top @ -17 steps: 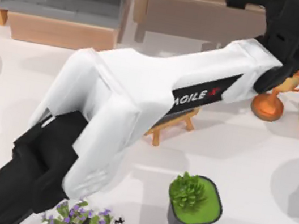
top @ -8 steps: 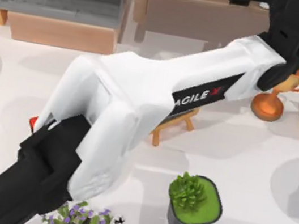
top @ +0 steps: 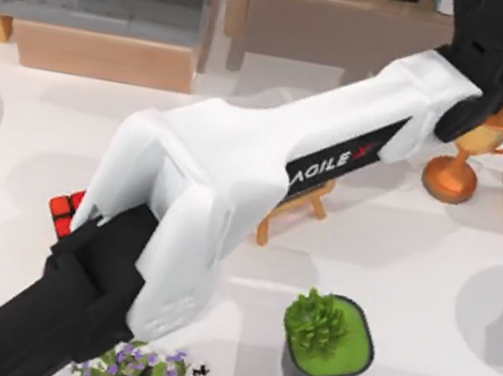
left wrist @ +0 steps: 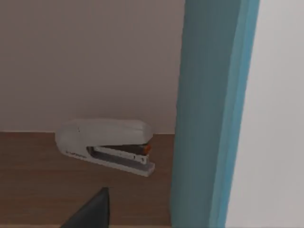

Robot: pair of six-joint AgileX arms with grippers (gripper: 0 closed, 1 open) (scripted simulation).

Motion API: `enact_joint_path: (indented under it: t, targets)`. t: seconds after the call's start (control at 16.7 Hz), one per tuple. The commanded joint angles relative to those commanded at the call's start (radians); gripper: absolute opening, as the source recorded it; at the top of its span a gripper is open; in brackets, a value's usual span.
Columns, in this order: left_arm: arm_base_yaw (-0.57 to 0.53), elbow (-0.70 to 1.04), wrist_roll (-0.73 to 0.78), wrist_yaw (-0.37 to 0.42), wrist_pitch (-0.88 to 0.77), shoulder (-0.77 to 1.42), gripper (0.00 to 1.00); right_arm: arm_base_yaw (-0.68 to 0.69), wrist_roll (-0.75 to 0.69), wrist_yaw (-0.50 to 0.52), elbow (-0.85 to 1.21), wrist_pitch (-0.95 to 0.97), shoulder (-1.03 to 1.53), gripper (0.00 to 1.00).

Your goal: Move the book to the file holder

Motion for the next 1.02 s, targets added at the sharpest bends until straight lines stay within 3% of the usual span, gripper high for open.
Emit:
enact_joint_path:
  t: [0.18,0.96,1.02]
  targets:
    - [0.000,0.000,0.000,0.000,0.000,0.000,1.00,0.000,0.000,0.000,0.000,0.000,0.000,1.00]
    - [0.000,0.000,0.000,0.000,0.000,0.000,0.02,0.000,0.000,0.000,0.000,0.000,0.000,1.00]
    - [0.000,0.000,0.000,0.000,0.000,0.000,0.00,0.000,0.000,0.000,0.000,0.000,0.000,1.00]
